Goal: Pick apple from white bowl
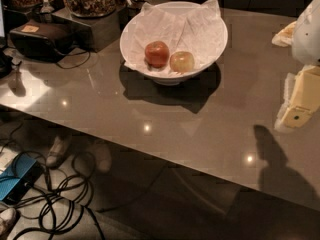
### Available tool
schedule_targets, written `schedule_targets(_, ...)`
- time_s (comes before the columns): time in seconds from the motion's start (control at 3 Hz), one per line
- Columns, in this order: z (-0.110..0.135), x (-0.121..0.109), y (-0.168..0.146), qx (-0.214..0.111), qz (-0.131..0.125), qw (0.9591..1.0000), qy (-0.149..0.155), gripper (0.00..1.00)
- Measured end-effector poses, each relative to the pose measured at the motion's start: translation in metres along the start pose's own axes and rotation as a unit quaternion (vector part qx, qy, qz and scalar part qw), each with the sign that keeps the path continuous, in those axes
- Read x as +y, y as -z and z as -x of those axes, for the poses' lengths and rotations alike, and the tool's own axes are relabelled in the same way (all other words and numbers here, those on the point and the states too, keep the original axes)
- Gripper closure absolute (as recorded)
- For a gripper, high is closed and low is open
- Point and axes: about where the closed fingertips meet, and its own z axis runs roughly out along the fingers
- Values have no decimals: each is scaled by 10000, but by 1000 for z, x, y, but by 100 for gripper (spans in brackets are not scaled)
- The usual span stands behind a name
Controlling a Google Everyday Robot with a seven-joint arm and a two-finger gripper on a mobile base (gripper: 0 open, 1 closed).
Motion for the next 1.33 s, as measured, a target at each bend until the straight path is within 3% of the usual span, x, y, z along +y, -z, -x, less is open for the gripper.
schedule_targets(0.33,0,0,0,0,0,10000,0,0)
schedule_targets(0.67,13,-15,1,180,-189,9994,-207,0)
schedule_targets(1.33,73,-79,-10,764,-698,9934,-491,0)
